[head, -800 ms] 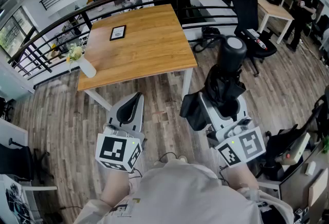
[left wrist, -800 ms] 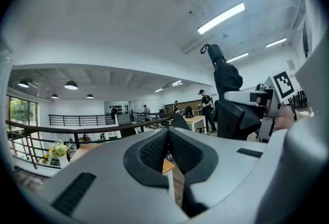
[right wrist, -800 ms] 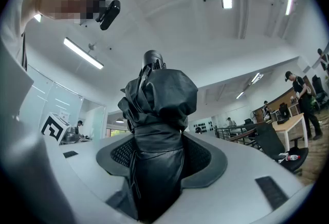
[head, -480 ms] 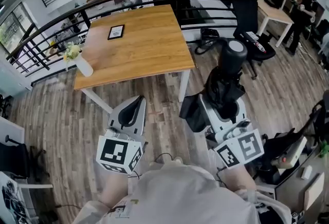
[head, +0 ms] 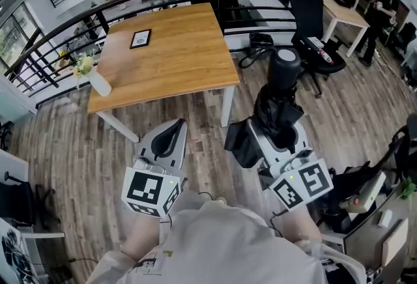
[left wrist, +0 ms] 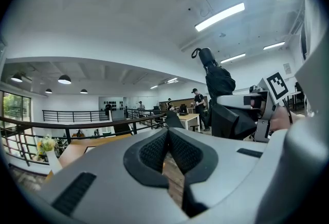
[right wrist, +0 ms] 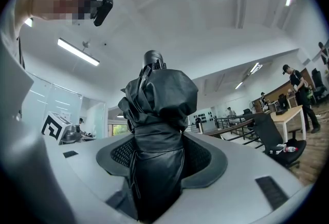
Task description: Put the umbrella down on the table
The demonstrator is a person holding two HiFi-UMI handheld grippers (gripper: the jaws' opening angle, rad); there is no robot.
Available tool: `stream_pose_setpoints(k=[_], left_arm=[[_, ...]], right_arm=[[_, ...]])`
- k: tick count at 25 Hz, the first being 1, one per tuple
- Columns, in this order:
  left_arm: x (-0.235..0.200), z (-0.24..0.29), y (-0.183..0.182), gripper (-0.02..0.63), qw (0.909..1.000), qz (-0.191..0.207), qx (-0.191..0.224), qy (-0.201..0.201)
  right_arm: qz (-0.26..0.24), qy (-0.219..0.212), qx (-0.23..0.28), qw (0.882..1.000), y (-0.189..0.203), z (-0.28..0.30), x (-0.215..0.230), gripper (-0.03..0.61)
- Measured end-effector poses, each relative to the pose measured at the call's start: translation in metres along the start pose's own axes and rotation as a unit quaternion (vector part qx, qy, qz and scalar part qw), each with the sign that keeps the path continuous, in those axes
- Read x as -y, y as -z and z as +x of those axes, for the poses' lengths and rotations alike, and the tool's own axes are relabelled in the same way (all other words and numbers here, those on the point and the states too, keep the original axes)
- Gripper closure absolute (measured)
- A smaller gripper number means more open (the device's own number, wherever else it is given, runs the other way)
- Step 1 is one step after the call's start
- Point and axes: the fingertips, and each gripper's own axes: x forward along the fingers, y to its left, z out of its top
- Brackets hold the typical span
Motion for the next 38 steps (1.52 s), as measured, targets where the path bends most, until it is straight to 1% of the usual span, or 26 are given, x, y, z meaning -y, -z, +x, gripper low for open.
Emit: stream_pose_setpoints(k=[6, 11, 16, 20, 23, 26, 32, 35, 38], left_arm=[[0.013, 0.011, 0.006, 0.597, 0.9998, 0.004, -0.012, 0.015], [0.005, 0.016, 0.008, 0.597, 0.9999, 0.004, -0.006, 0.008], [-0.007, 0.032, 0.017, 0.597, 0.9999, 0.005, -0.004, 0.009], [-0.031, 0.046, 0.022, 0.597, 0.9999, 0.009, 0.011, -0.002], [-0.057, 0.055, 0.029, 0.597, 0.9998, 0.015, 0.013, -0.008], [-0.096, 0.063, 0.038, 0.597, 0.9995, 0.015, 0.009, -0.028], [-0.194, 0.085, 0.056, 0.597, 0.9978, -0.014, 0.0, -0.065], [-0.245, 0.102, 0.064, 0.597, 0.9972, -0.032, -0.008, -0.067], [-0.292, 0.121, 0.066, 0.597, 0.9974, -0.029, -0.017, -0.064]], right_arm=[[0.022, 0.006, -0.007, 1.0, 0.009, -0.002, 0.015, 0.313], [0.058, -0.027, 0.002, 0.998, 0.009, 0.01, 0.013, 0.313], [0.059, -0.038, -0.005, 0.998, 0.023, 0.034, 0.018, 0.313], [0.055, -0.038, -0.012, 0.998, 0.038, 0.062, 0.026, 0.313], [0.057, -0.042, -0.016, 0.997, 0.048, 0.092, 0.028, 0.313], [0.052, -0.051, -0.026, 0.997, 0.058, 0.132, 0.029, 0.313], [0.053, -0.072, -0.054, 0.995, 0.077, 0.228, 0.023, 0.313], [0.059, -0.078, -0.074, 0.992, 0.089, 0.285, 0.016, 0.313], [0.059, -0.086, -0.09, 0.99, 0.097, 0.34, 0.007, 0.313]])
